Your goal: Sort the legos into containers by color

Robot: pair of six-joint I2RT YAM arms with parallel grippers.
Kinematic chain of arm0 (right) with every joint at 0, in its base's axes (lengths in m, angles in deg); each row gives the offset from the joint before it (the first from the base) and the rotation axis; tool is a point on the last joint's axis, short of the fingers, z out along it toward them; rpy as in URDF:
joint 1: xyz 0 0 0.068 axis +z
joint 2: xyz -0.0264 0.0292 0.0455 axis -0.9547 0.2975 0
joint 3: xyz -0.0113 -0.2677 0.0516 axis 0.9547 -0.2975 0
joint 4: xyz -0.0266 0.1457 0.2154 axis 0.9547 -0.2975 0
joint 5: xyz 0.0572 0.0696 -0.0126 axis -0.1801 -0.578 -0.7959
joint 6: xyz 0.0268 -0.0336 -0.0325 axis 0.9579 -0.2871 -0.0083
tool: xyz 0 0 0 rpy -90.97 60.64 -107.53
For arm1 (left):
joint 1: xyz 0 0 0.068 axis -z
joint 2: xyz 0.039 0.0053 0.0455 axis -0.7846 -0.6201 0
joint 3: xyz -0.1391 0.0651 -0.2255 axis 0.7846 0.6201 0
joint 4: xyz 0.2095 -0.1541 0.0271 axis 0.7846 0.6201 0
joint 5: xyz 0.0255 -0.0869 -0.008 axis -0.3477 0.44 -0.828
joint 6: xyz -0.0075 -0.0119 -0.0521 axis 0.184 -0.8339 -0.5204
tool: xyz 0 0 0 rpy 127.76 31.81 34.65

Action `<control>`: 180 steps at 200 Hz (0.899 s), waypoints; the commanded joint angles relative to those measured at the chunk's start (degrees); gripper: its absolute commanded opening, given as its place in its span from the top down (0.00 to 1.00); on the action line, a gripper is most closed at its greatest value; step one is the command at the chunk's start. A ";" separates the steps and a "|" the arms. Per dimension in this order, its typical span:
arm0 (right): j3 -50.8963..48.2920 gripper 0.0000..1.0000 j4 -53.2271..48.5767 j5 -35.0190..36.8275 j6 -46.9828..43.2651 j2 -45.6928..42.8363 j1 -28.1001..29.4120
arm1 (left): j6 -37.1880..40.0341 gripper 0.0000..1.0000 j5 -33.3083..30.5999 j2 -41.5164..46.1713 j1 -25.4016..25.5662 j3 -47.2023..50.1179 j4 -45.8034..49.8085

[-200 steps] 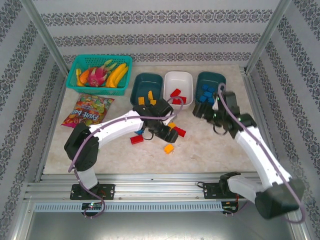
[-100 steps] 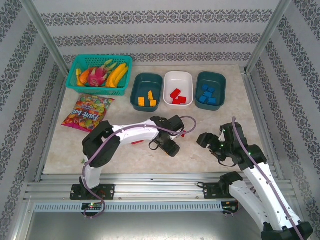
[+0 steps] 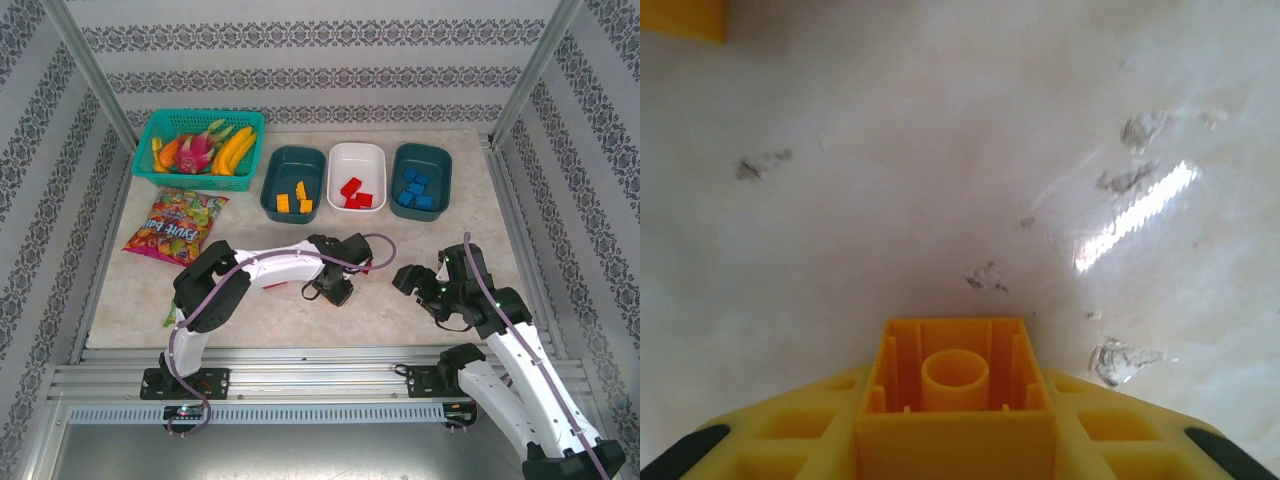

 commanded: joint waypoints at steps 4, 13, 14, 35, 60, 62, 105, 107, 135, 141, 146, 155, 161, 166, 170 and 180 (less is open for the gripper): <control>1.03 0.20 13.16 -7.79 0.31 -0.05 0.66 | -4.48 0.61 -2.13 4.17 -2.19 -3.67 2.48; 1.10 0.20 18.19 -9.96 1.27 0.32 0.64 | -5.75 0.61 -1.75 5.41 -3.89 -4.50 2.67; 1.15 0.20 18.88 -10.13 1.37 0.37 0.61 | -5.83 0.61 -1.67 5.49 -4.09 -4.60 2.68; 2.50 0.20 28.11 -13.03 2.43 2.96 0.74 | -7.68 0.61 -0.07 7.25 -8.75 -7.44 3.05; 5.94 0.20 34.67 -12.97 1.02 8.83 1.74 | -8.16 0.61 1.66 6.15 -14.64 -12.49 4.03; 6.12 0.20 34.94 -12.96 0.94 9.16 1.82 | -8.19 0.61 1.76 5.98 -15.12 -13.03 4.19; 12.13 0.19 45.44 -6.80 -2.72 20.61 5.87 | -8.74 0.61 3.17 -1.78 -24.67 -25.02 5.00; 12.42 0.19 45.92 -6.42 -2.85 21.25 6.14 | -8.77 0.61 3.15 -2.46 -24.99 -25.72 5.05; 18.33 0.19 49.04 -3.42 -4.66 30.30 7.51 | -7.97 0.61 2.06 -12.06 -28.81 -37.68 6.98; 19.78 0.19 49.40 -3.28 -4.87 32.19 7.59 | -7.47 0.61 1.16 -14.12 -29.30 -40.25 7.47; 20.87 0.19 49.81 -3.23 -4.91 33.78 7.52 | -7.24 0.61 0.43 -15.79 -29.81 -42.18 7.92; 22.78 0.19 50.77 -3.35 -4.94 36.34 7.62 | -7.64 0.61 -0.29 -18.12 -30.98 -44.81 8.08; 24.19 0.19 51.25 -3.63 -5.12 37.96 7.61 | -8.07 0.61 -0.91 -19.35 -31.77 -46.05 7.97; 25.34 0.19 51.46 -3.98 -5.35 39.38 7.61 | -8.55 0.61 -1.52 -20.19 -32.33 -47.03 7.74; 26.31 0.19 51.48 -4.26 -5.41 40.47 7.61 | -8.83 0.61 -1.97 -20.88 -32.76 -47.79 7.57; 28.56 0.19 51.30 -5.00 -5.81 43.01 7.61 | -8.75 0.61 -3.36 -22.26 -33.36 -49.32 6.69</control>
